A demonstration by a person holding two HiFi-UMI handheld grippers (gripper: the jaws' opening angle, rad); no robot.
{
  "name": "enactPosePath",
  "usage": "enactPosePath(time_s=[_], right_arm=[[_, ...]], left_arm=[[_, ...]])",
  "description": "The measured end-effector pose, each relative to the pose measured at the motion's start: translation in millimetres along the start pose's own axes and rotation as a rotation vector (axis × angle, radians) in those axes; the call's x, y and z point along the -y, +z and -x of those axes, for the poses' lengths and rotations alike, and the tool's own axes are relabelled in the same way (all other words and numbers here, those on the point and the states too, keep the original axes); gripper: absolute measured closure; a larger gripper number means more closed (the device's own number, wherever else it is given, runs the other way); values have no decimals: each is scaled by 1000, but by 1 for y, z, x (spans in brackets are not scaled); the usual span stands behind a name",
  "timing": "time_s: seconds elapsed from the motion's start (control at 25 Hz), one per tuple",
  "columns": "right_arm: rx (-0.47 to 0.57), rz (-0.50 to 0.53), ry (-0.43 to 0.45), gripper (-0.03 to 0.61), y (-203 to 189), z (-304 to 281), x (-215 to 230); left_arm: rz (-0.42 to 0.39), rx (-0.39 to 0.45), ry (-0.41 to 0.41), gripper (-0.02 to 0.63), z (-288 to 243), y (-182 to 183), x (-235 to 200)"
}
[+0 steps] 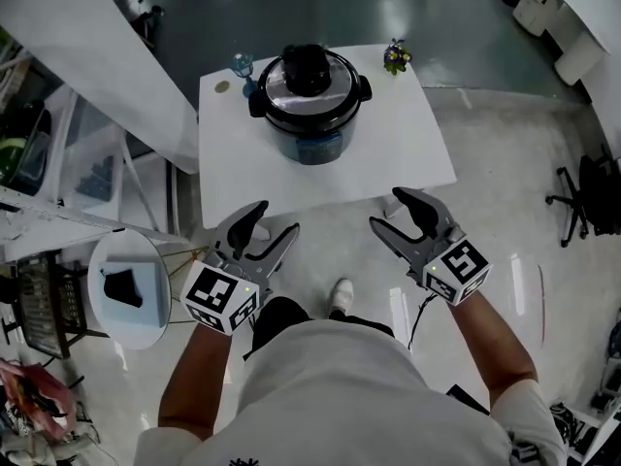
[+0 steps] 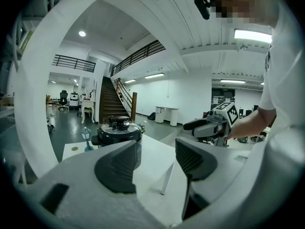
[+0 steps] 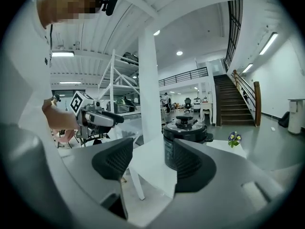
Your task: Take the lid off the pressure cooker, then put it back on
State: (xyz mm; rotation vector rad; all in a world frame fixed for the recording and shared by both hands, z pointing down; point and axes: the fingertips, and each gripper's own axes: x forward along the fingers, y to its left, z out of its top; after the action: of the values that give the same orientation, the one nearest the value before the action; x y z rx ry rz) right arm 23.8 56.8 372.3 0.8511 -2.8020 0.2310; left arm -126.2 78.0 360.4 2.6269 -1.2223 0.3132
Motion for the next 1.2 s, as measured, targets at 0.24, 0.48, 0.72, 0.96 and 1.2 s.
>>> enactPosePath(time_s=[0.24,0.48,0.72,0.96,1.2], right_arm=[[12,10,19,318,12,-29,41],[6,8,0,322,23,-72,73],[-11,26,-43,324,40,-109,98],[-29,45,-85,327,46,-143,115],[-55,71,-73,327,46,-177,134]], left_arm=[[8,-4,6,362,-35,15,-24],[-2,2,-16,364,-67,30,-71],[-11,6,-72,364,-92,44,-112],[-41,2,-130,368,-112,48,-144],[-69,-22,-151,370,-142,48,-165]])
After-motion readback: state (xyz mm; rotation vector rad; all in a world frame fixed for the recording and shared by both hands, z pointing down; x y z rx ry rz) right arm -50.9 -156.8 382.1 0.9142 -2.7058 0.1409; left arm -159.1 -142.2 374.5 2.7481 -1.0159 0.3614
